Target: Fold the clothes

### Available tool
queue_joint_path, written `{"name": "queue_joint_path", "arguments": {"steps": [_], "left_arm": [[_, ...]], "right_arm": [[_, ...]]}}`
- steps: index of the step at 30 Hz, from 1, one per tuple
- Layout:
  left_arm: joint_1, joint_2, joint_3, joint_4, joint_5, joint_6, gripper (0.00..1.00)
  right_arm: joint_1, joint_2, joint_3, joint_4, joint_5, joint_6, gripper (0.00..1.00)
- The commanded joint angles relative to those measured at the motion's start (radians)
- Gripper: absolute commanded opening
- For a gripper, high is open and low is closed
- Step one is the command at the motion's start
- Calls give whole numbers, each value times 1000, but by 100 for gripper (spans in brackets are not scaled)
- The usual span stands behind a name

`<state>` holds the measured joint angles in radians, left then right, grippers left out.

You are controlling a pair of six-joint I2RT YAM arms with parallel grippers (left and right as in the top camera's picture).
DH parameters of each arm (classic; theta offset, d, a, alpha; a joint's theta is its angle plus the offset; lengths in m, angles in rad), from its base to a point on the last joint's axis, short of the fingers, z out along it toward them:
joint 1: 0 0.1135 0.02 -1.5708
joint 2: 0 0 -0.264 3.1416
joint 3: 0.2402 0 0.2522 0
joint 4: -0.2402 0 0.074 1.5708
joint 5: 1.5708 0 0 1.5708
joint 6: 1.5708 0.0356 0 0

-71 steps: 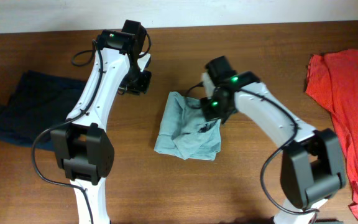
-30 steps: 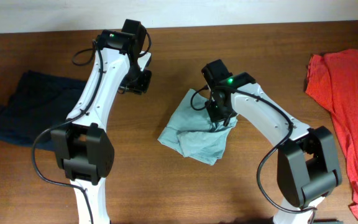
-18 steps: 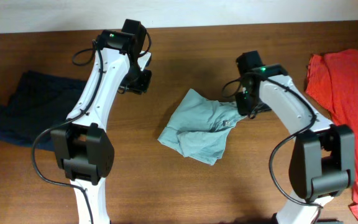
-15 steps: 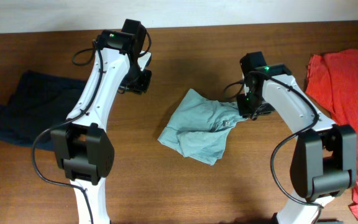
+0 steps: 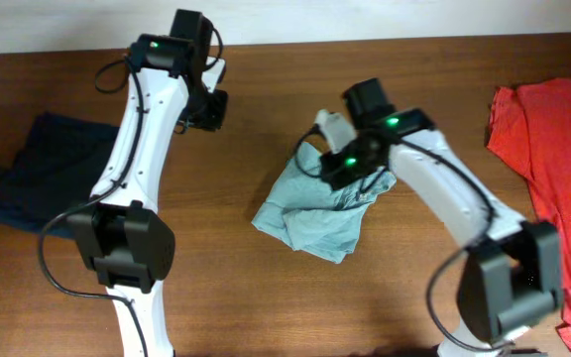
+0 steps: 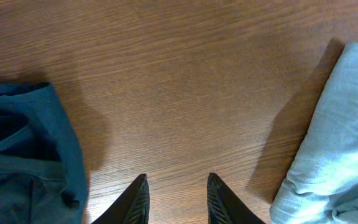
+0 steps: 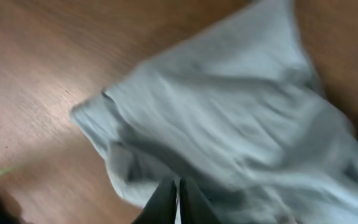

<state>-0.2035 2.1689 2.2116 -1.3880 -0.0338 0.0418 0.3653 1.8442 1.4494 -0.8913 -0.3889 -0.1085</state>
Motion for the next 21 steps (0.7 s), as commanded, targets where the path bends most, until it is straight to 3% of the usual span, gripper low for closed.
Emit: {"name": "queue_joint_path", "arguments": {"steps": [1,6,9,12,15,17,21], "left_arm": [[4,-19,16,-12,16,12,31],[4,-19,16,-13,16,12,31],[4,-19,16,-21,16,12,31],[4,-19,16,-31,16,12,31],[4,-19,16,-31,15,12,31],[4,-19,16,-31,15,12,31],[4,-19,16,-30,15,12,31]], "right_arm": [[60,83,8,14,-27,-7,9],[94,115,8,-25,-26,-13,10],[91,115,8,-164,3,-50,9],[92,114,8,-380,192,-60,6],[92,107,8,-475,230,-47,4],[92,84,9,-472,224,-23,4],[92,19,10,-292,163,-26,4]]}}
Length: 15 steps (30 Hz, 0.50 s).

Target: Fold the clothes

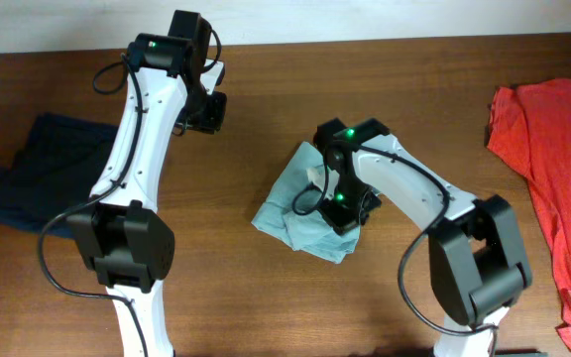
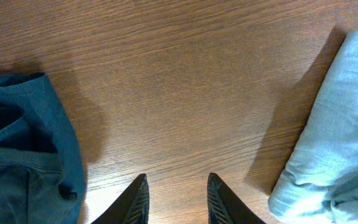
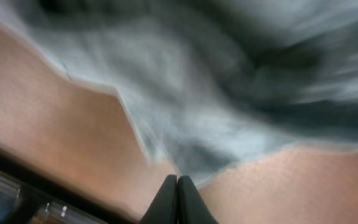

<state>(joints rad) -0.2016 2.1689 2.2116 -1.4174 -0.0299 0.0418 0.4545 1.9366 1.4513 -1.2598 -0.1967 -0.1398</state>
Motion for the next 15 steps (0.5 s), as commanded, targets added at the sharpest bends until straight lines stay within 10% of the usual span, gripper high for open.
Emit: {"name": "queue_joint_path", "arguments": {"steps": [1,5,15], "left_arm": [[2,-19,16,0,11,12,31],[2,-19,16,2,11,12,31],[2,-19,16,-2,11,12,31]], "right_arm": [[3,-74,8,151,-66,6,4],[5,-21,7,381,-178,47,4],[25,98,6,308,-241,31,4]]}}
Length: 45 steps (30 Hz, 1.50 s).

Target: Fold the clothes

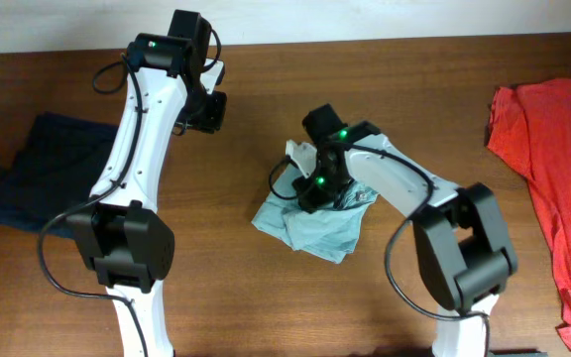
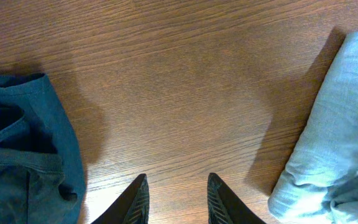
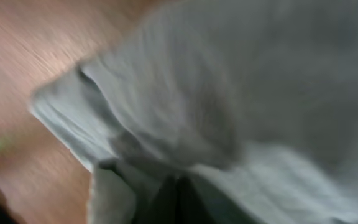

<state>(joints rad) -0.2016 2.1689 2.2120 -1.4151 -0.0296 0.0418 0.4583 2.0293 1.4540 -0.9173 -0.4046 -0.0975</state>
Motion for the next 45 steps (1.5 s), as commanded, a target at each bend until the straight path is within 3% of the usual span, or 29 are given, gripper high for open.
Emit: {"name": "queue_joint_path", "arguments": {"steps": [1,7,12,19,26,29,37,38,41,44,45], "left_arm": [[2,-19,16,-6,11,12,31],[2,-19,16,-18,8,13,31],[2,-19,16,-15,8,12,31],[2,-19,14,-16,50,12,37],[-26,13,8,-10,316,13,36],[-50,44,6,0,367,13,29],[-166,174,-3,42,406,32,28],[-174,179,-3,42,405,39,29],[-206,202,-3,64,395,92,44],[-215,214,-3,116,316,94,47],[-215,222,-3,139,302,94,48]], "right_arm": [[26,3,4,-74,-27,-34,4],[25,-8,4,-404,293,-19,4],[25,-31,5,-470,330,64,4],[16,-102,5,-276,330,142,4],[-137,-107,5,43,274,372,4],[-175,-98,4,61,254,371,4],[-273,-37,-101,20,391,364,4],[-281,-37,-102,5,390,364,4],[-307,-63,-86,-31,357,301,4],[-320,-126,-68,-49,285,280,5],[-322,-170,-64,-52,188,248,13]]}}
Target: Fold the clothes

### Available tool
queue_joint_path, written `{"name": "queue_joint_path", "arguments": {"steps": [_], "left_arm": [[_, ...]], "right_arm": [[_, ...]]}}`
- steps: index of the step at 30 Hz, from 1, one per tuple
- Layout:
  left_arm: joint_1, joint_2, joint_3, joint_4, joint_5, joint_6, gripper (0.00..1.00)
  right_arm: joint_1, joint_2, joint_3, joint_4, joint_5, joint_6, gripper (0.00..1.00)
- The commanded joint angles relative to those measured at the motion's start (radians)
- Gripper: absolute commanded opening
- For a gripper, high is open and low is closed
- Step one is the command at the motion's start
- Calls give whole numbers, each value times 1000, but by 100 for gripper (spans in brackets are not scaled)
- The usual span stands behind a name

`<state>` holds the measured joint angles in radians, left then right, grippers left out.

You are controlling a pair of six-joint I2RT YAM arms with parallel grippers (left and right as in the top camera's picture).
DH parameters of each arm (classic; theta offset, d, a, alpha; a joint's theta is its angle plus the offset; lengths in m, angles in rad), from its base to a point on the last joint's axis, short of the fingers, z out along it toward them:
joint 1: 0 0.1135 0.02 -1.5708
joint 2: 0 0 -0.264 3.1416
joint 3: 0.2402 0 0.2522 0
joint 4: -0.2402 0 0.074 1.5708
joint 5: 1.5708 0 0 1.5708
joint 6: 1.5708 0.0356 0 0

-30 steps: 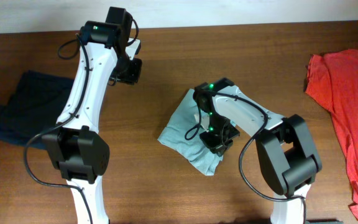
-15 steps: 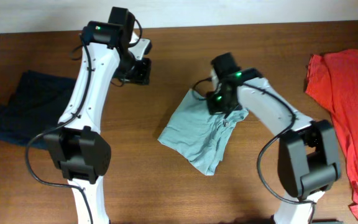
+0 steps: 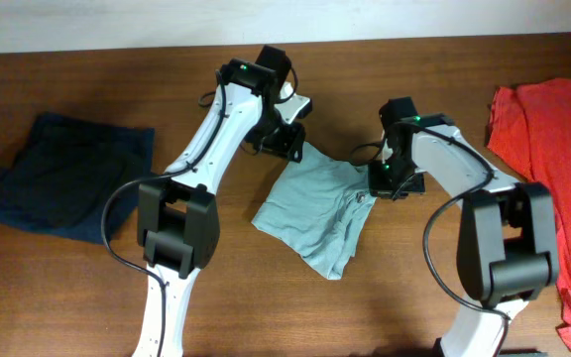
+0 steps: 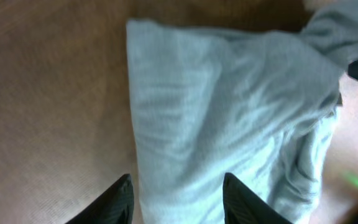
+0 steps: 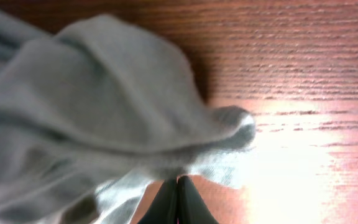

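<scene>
A light grey-green garment (image 3: 315,213) lies crumpled mid-table. My left gripper (image 3: 284,142) is at its upper left corner, open. In the left wrist view the left gripper (image 4: 176,199) has its two fingers either side of the garment (image 4: 229,118), whose left edge runs between them. My right gripper (image 3: 390,180) sits at the garment's upper right corner. In the right wrist view the right gripper (image 5: 178,198) is shut, its tips pinching the hem of the garment (image 5: 104,118) over the wood.
A folded dark navy garment (image 3: 67,178) lies at the table's left. A red cloth (image 3: 553,129) is heaped along the right edge. Bare wooden table (image 3: 444,69) shows at the back and front.
My left gripper has moved right from bare wood near the navy garment to the grey-green garment's upper left corner. The right gripper has gone from its left part to its right corner; the garment lies wider.
The left gripper stayed open over bare wood through all earlier moments. The right gripper, shut, was at the garment's top, then over its middle, then at its upper left. Now both grippers are at the garment's upper corners and it is more spread.
</scene>
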<state>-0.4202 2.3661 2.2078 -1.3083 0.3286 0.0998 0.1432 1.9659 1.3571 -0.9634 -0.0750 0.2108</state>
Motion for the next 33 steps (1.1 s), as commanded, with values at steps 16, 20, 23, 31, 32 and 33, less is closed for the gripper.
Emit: {"name": "queue_joint_path", "arguments": {"steps": [16,20,23,31,32,33], "left_arm": [[2,154,2,187,-26,37,37],[2,154,2,192,-26,37,26],[2,154,2,195,-26,37,6],[34,154,2,199,-29,37,0],[42,154,2,198,-22,37,0],[49,153,2,196,-2,37,0]], "right_arm": [[69,-111,-105,80,-332,167,45],[74,-111,-155,166,-323,200,38],[74,-111,-167,182,-249,225,25],[72,-111,-167,103,-101,179,4],[72,-112,-167,100,-107,179,4],[72,-112,-167,100,-117,166,4]]}}
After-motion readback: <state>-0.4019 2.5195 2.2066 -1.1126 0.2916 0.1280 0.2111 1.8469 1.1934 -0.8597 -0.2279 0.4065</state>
